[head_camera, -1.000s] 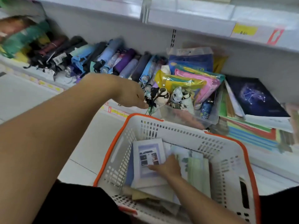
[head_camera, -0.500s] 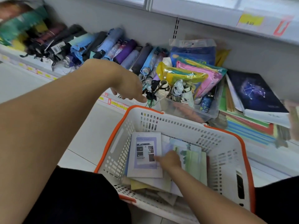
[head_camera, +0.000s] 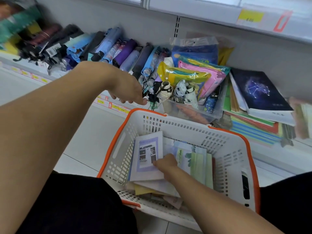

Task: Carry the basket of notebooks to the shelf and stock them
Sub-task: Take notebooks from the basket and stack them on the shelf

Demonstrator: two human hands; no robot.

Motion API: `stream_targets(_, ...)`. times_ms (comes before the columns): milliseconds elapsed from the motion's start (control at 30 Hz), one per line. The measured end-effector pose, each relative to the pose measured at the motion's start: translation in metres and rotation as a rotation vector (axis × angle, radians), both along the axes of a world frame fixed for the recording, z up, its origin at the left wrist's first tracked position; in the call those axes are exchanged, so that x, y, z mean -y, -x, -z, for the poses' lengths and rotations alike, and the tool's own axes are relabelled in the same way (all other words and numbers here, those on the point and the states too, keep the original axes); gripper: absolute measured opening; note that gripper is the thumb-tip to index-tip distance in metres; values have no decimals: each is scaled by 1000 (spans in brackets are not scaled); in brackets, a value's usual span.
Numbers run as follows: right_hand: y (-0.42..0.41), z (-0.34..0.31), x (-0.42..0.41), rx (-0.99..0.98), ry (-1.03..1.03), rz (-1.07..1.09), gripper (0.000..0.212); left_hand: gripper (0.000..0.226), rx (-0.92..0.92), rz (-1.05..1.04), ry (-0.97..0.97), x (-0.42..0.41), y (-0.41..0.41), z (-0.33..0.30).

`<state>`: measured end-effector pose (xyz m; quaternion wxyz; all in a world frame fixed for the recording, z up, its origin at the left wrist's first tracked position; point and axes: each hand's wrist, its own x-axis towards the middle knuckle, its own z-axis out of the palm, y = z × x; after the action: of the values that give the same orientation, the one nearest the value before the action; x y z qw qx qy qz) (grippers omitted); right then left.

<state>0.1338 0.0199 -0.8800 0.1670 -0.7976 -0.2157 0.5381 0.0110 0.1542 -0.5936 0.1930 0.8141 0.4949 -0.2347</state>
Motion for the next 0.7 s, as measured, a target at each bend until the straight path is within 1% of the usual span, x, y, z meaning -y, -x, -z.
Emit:
stream_targets(67,-12,-15,10,-375,-54,118,35,47,2,-20,-1,-2,0,2)
stream_targets(133,-32,-44,17,-611,-159,146,33,51,-6,-64,28,1,0,-5)
stream_targets(167,-43,-61,17,-703,-235,155,34,59,-22,-83,50,-1,2,-8)
stream_targets(233,-64,-104,14,-818,-416,138,47,83,-38,-159,97,-4,7,-15)
stream_targets(267,-73,-128,11,-857,-514,116,55,94,7,-224,110,-4,10,-19)
stream_targets(300,-80,-153,8,-883,-623,89,56,101,112,-302,126,-4,11,-24)
stream_targets(333,-84,-179,2,-891,-735,79,54,102,283,-384,159,-4,11,-30)
stream_targets(367,-87,-205,-4,-876,-838,78,51,95,504,-452,203,-3,10,-37)
stream_targets(433,-91,-252,-21,-779,-1019,77,46,63,950,-512,344,3,4,-50)
stream_targets(467,-92,-273,-31,-710,-1097,80,43,46,1112,-506,410,8,-2,-57)
stream_targets(500,-94,-293,-39,-642,-1155,84,41,32,1227,-485,443,14,-9,-64)
stream_targets(533,-96,-312,-44,-591,-1183,72,39,24,1314,-465,440,20,-16,-68)
stream_targets(567,-97,-330,-47,-537,-1184,36,38,23,1399,-440,400,24,-23,-70)
stream_targets(667,-97,-372,-46,-338,-1129,-136,36,29,1619,-402,173,24,-40,-82)
stream_targets(700,-97,-381,-46,-310,-1153,-140,35,31,1677,-402,115,22,-45,-89)
